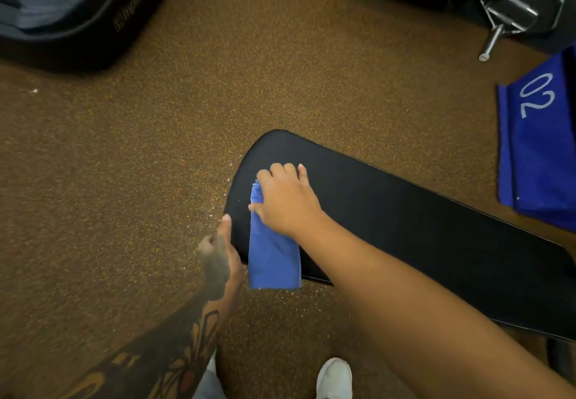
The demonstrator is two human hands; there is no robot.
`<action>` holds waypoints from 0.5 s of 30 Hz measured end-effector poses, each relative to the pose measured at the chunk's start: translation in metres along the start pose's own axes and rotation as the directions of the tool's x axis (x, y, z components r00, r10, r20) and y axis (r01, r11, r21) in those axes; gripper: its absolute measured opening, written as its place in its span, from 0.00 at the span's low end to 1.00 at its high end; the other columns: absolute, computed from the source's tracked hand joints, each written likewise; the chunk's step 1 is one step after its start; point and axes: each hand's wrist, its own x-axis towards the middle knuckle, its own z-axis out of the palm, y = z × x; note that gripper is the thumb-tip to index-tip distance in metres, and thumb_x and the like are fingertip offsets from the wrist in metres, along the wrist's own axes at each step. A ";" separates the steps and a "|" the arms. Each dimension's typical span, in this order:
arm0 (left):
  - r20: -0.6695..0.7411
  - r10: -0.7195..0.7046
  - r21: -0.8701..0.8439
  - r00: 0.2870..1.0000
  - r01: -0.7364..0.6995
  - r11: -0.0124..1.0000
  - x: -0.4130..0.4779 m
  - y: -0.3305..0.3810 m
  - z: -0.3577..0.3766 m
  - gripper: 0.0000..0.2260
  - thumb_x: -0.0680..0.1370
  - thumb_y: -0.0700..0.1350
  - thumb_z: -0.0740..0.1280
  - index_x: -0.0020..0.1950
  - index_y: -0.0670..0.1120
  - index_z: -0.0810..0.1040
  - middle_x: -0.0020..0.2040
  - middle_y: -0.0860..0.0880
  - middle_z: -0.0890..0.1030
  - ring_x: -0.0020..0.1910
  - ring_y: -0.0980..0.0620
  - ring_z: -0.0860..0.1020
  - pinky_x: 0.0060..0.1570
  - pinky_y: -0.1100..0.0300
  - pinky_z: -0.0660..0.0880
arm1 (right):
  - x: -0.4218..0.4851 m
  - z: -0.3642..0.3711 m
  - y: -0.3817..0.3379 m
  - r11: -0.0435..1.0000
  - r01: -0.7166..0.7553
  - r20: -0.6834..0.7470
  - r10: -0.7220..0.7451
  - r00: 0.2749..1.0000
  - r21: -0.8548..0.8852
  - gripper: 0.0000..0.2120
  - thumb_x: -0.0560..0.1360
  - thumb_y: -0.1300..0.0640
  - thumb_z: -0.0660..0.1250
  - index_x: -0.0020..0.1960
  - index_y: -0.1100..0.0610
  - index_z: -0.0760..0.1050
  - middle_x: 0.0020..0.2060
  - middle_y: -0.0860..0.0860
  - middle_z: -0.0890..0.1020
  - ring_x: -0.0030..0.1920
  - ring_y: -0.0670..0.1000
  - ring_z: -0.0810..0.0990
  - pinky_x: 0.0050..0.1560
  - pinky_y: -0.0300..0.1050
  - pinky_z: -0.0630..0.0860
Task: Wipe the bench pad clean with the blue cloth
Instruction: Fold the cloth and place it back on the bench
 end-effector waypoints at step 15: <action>-0.020 -0.139 -0.040 0.990 0.138 0.990 -0.067 -0.049 -0.010 0.10 0.81 0.49 0.67 0.45 0.44 0.75 0.42 0.42 0.81 0.38 0.45 0.77 0.39 0.53 0.72 | -0.005 -0.018 0.000 0.997 0.039 0.191 -0.051 0.980 0.066 0.16 0.80 0.47 0.63 0.61 0.57 0.71 0.54 0.55 0.79 0.63 0.57 0.70 0.75 0.63 0.53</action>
